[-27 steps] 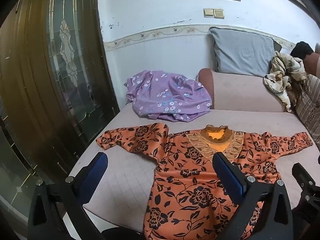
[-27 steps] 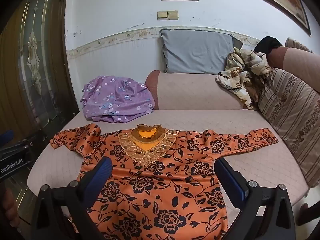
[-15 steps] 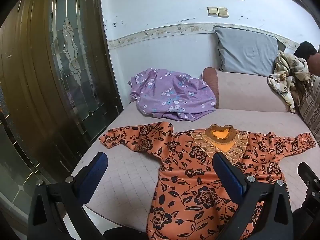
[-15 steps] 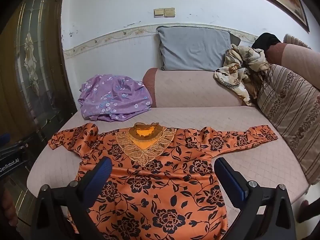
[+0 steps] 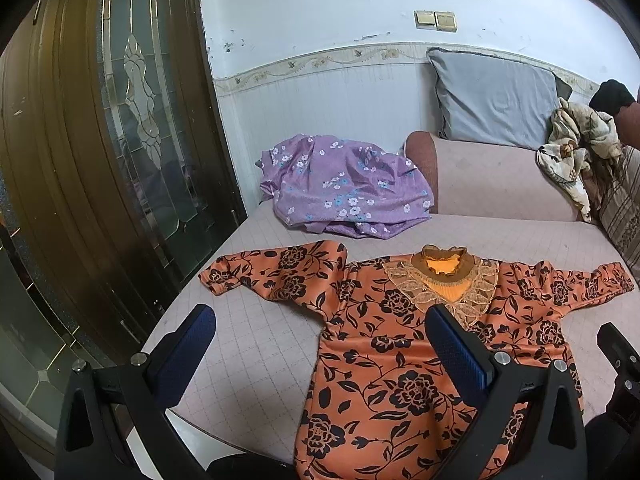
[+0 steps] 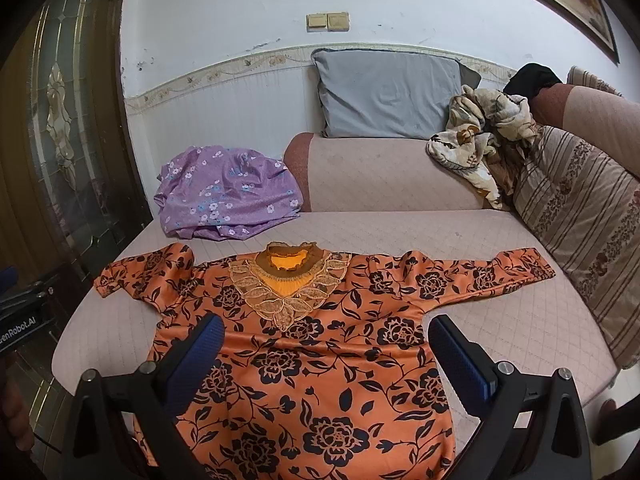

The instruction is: Fold small clothes

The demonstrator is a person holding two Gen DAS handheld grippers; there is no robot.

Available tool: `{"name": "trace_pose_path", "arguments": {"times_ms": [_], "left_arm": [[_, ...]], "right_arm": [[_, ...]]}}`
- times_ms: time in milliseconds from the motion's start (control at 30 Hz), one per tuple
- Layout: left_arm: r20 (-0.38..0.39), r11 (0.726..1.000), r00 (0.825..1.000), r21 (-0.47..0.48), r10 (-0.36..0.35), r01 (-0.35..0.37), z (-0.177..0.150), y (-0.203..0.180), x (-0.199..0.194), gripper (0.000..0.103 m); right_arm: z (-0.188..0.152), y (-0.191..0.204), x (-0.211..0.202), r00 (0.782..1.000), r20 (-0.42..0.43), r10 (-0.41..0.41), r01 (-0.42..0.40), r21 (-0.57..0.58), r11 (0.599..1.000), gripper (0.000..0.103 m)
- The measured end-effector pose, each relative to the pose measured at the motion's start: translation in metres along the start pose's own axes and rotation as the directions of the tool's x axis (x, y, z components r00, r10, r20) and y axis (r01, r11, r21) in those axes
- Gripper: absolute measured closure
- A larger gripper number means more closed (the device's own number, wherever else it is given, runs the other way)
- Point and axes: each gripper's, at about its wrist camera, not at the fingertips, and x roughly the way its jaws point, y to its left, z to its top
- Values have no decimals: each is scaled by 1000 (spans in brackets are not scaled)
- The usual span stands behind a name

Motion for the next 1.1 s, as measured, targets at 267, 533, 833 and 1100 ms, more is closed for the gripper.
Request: {"name": "trace_pose_path", "arguments": {"times_ms": [267,533,833,1100], "left_arm": [[-13,1000,1000,5,-2,2,-3,-6,6,0],[-22,1000,1000,4,-6,6,-6,-7,10,0],[-42,1000,999,9,-10,10,-7,-9,15,0],[-51,1000,999,9,-12,13,-7,-7,18,0]], "right_arm": [[-2,-2,6,1000,-17,-4,4,7,1000,0],[-3,-2,9,1000,-30,-6,7,10,1000,0],[-4,-4,16,999,-51,-9,10,18,1000,0],[-5,-3,21,998,-62,-8,9,22,1000,0]]}}
